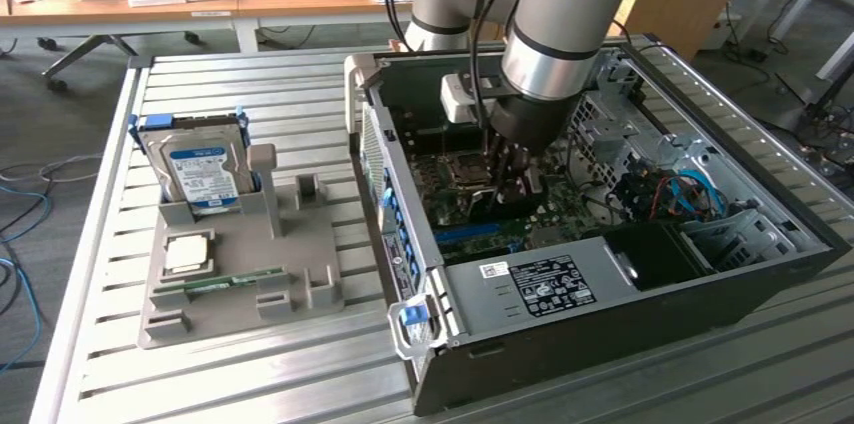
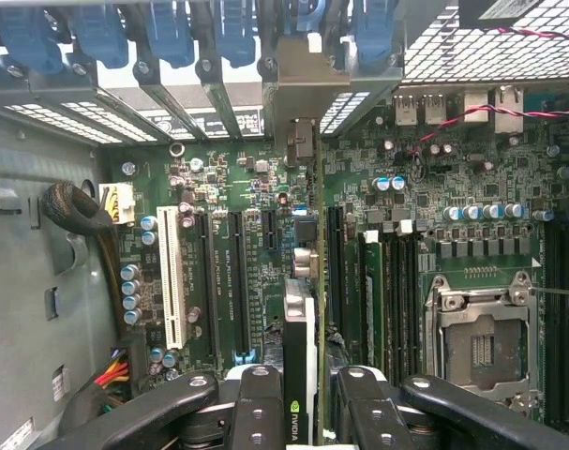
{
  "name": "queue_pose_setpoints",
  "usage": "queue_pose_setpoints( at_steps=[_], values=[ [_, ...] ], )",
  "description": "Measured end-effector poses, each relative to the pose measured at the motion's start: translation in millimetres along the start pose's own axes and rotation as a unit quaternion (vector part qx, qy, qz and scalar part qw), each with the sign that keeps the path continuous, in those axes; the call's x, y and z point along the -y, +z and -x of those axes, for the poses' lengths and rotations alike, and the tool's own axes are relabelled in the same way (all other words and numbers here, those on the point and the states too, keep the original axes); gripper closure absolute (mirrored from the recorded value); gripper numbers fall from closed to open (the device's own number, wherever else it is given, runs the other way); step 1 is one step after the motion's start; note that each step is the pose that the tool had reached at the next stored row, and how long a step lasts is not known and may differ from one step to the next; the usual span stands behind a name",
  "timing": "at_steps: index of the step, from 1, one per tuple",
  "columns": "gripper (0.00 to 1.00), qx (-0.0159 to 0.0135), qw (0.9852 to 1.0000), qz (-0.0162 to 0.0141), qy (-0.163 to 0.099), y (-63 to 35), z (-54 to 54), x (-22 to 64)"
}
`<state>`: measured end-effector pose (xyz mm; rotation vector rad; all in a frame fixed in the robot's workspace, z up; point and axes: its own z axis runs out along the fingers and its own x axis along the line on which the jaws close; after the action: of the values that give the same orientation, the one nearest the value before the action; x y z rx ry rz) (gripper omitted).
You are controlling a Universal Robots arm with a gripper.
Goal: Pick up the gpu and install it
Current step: 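Insert the gpu into the slot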
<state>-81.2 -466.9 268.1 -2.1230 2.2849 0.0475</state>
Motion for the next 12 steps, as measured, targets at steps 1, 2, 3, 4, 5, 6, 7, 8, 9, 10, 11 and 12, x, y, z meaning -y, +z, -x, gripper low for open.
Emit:
queue_pose_setpoints(
  at_steps=[1, 2, 3, 4, 5, 6, 7, 8, 9, 10, 11, 12],
  values=[
    [0.73, 0.0001, 1.0, 0.0, 0.0, 0.1, -0.1, -0.2],
    [0.73, 0.0001, 1.0, 0.0, 0.0, 0.1, -0.1, -0.6],
    [0.73, 0.0001, 1.0, 0.0, 0.0, 0.1, -0.1, -1.0],
    [0.73, 0.0, 1.0, 0.0, 0.0, 0.1, -0.2, -1.5],
    [0.73, 0.0, 1.0, 0.0, 0.0, 0.1, -0.2, -1.9],
    [0.73, 0.0, 1.0, 0.0, 0.0, 0.1, -0.3, -2.3],
    [0.73, 0.0, 1.0, 0.0, 0.0, 0.1, -0.7, -2.5],
    [0.73, 0.0, 1.0, 0.0, 0.0, 0.1, -1.3, -2.6],
    [0.73, 0.0, 1.0, 0.0, 0.0, 0.1, -1.6, -2.7],
    [0.73, 0.0, 1.0, 0.0, 0.0, 0.1, -1.7, -2.9],
    [0.73, 0.0, 1.0, 0.0, 0.0, 0.1, -1.6, -3.2],
    [0.73, 0.0001, 1.0, -0.0001, 0.0, 0.1, -1.7, -3.8]
  ],
)
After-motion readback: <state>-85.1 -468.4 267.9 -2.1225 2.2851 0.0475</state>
